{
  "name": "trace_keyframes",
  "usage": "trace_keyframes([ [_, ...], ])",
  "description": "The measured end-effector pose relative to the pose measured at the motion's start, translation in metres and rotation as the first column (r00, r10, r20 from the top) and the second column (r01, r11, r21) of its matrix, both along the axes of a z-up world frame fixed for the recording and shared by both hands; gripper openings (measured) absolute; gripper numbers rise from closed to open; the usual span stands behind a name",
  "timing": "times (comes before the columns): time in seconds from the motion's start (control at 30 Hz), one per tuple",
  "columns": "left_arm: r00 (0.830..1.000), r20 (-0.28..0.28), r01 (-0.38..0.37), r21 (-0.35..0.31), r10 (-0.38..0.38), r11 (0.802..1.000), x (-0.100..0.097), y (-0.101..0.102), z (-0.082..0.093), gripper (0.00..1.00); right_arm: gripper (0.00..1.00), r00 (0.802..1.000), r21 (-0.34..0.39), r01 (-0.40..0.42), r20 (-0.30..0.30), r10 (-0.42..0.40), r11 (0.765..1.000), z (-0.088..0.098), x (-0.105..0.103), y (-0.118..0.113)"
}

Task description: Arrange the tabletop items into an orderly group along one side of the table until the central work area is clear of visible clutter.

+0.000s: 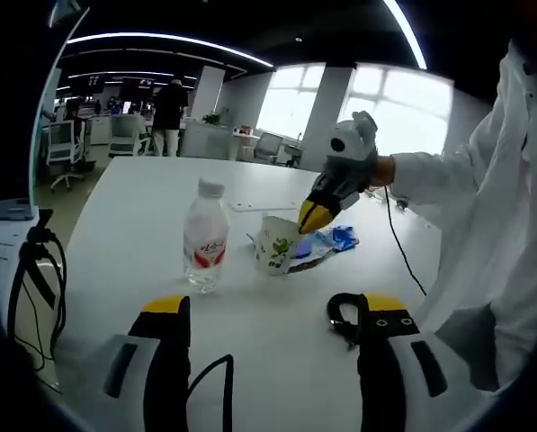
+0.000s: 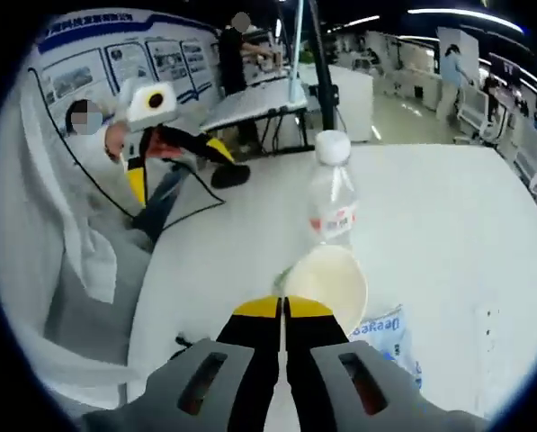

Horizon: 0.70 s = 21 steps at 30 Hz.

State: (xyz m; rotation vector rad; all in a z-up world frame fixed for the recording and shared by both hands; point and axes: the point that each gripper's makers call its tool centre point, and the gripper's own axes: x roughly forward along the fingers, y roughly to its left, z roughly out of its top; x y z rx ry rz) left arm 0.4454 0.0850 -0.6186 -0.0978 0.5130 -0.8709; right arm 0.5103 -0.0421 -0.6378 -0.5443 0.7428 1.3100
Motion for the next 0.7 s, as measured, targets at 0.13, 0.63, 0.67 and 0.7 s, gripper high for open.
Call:
trace_keyframes([
  [0.13,1.000,0.002,-0.004,-0.002,0.004,1.000,0.000,0.001,0.000,0.77,0.00,0.998,-0.030,-0.033,0.055,0.034,0.999,0.002,0.009,0.005],
  [0.63,1.000,-0.002,-0.012,-0.009,0.012,1.000,-0.004,0.003,-0.004,0.77,0.00,0.963,-0.203,-0.155,0.186,0.194,0.967,-0.011,0.021,0.012],
  [0.67,1.000,-0.001,-0.011,-0.009,0.011,1.000,-0.004,0.003,-0.004,0.77,0.00,0.960,-0.215,-0.164,0.191,0.206,0.963,-0.012,0.022,0.012],
  [0.7,1.000,-0.002,-0.012,-0.010,0.012,1.000,-0.004,0.003,-0.004,0.77,0.00,0.955,-0.233,-0.174,0.197,0.222,0.957,-0.013,0.024,0.012],
])
